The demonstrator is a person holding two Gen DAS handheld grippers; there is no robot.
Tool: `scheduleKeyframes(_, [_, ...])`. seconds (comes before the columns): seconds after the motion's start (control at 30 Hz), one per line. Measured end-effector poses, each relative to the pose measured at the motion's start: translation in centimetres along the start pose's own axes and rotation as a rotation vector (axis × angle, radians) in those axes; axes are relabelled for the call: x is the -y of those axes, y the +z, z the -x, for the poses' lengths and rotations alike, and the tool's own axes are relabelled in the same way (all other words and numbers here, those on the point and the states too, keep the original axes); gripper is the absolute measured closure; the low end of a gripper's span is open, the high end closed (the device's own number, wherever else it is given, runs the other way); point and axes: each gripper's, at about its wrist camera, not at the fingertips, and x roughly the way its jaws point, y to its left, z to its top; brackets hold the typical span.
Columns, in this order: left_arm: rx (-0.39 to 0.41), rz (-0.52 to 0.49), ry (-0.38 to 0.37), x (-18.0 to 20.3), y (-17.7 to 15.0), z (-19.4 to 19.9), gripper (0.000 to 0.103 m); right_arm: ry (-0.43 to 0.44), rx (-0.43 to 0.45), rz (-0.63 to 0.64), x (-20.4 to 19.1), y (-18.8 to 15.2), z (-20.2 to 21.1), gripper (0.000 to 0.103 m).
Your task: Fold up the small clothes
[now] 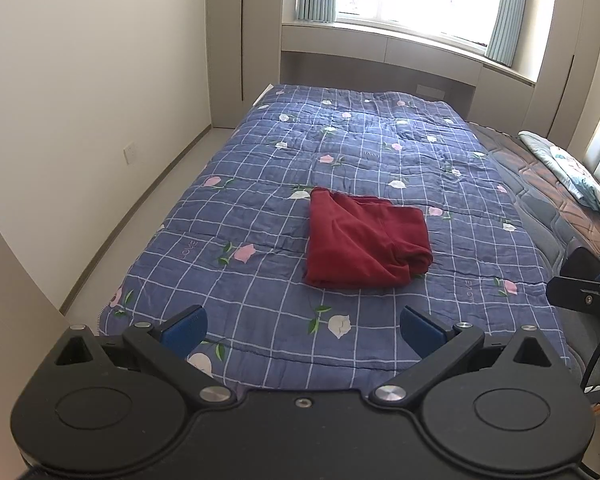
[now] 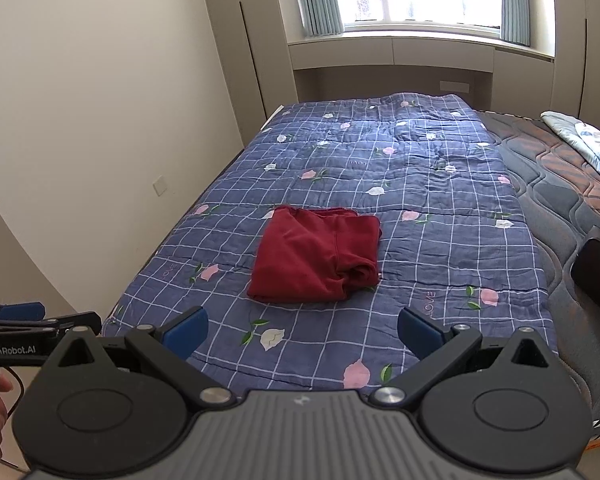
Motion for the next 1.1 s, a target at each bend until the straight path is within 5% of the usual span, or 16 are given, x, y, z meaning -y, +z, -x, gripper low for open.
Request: scheduleKeyframes(1.1, [0.007, -0.008, -0.009, 0.11, -0.64, 0.74, 0.001, -0.001, -0.002, -0.004, 0.03, -0.25, 0.1, 0.0])
